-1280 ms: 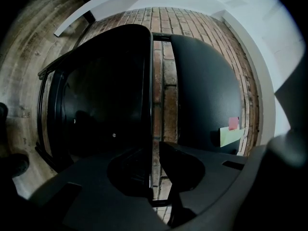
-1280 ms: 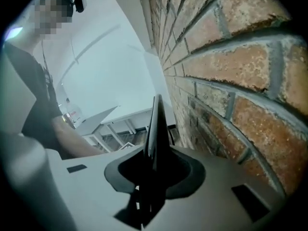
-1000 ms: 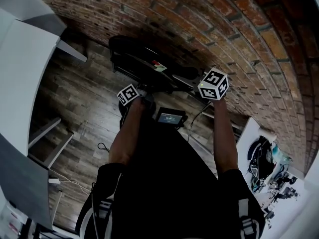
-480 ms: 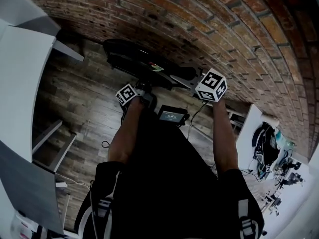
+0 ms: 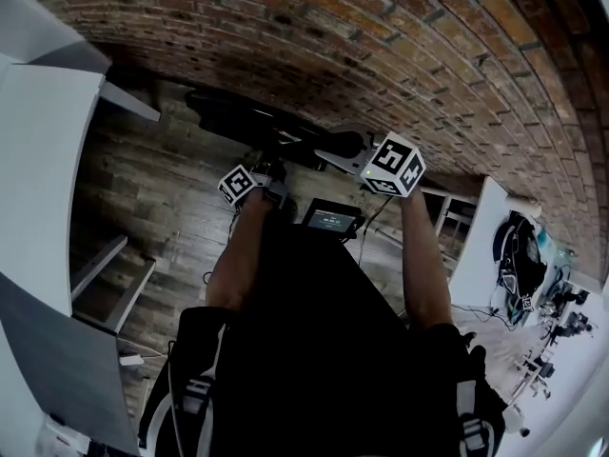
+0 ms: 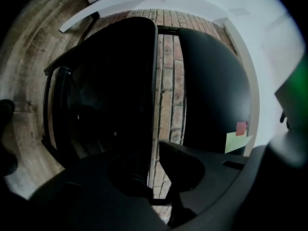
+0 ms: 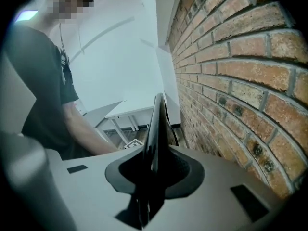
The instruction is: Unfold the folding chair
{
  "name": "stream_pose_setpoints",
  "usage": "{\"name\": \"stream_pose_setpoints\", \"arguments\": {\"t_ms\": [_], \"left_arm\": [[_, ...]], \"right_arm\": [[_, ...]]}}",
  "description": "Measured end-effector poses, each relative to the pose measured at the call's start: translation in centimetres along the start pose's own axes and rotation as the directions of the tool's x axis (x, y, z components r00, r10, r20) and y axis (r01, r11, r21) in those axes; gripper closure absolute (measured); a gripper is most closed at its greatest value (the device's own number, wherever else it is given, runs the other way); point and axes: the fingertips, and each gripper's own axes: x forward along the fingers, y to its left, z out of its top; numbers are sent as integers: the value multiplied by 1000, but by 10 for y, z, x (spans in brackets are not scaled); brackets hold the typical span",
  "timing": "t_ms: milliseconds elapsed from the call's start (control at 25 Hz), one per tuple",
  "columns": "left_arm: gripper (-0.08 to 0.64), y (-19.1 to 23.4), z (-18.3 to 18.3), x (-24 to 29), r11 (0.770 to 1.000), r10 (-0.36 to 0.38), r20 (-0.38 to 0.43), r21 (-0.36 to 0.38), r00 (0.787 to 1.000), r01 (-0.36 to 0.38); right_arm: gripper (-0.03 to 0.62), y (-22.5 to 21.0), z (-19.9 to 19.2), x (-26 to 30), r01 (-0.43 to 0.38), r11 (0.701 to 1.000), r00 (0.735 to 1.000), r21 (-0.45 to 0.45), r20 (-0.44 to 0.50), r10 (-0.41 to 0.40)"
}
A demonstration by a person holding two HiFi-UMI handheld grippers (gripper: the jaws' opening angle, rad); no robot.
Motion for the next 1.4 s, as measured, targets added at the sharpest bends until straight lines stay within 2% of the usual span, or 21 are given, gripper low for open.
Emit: {"name": "stream_pose_setpoints", "arguments": {"t_ms": [200,520,800,960,1200,1400], "left_arm": [[488,0,-13,-18,1000,14,-26,21,1000,-14],[486,1,-64,-57,997,56,-116,62,992,-49],[483,4,-94,-97,996,82,-126,57,989,-75],[483,10,-102,-115,994,105,-131,55,986,-98],[483,13,-101,-135,995,99,-139,32,985,-96],[477,10,-95,-145,996,88,-187,20,978,-86]], "right_arm": [[502,23,-9,-3,21,998,1000,57,3,-21],[500,72,-41,-24,78,983,996,164,38,-85],[499,120,-61,-29,86,981,995,176,40,-95],[494,141,-68,-26,79,980,996,181,36,-87],[489,164,-68,-16,82,981,996,178,28,-88],[486,174,-66,-9,113,961,991,251,42,-128]]}}
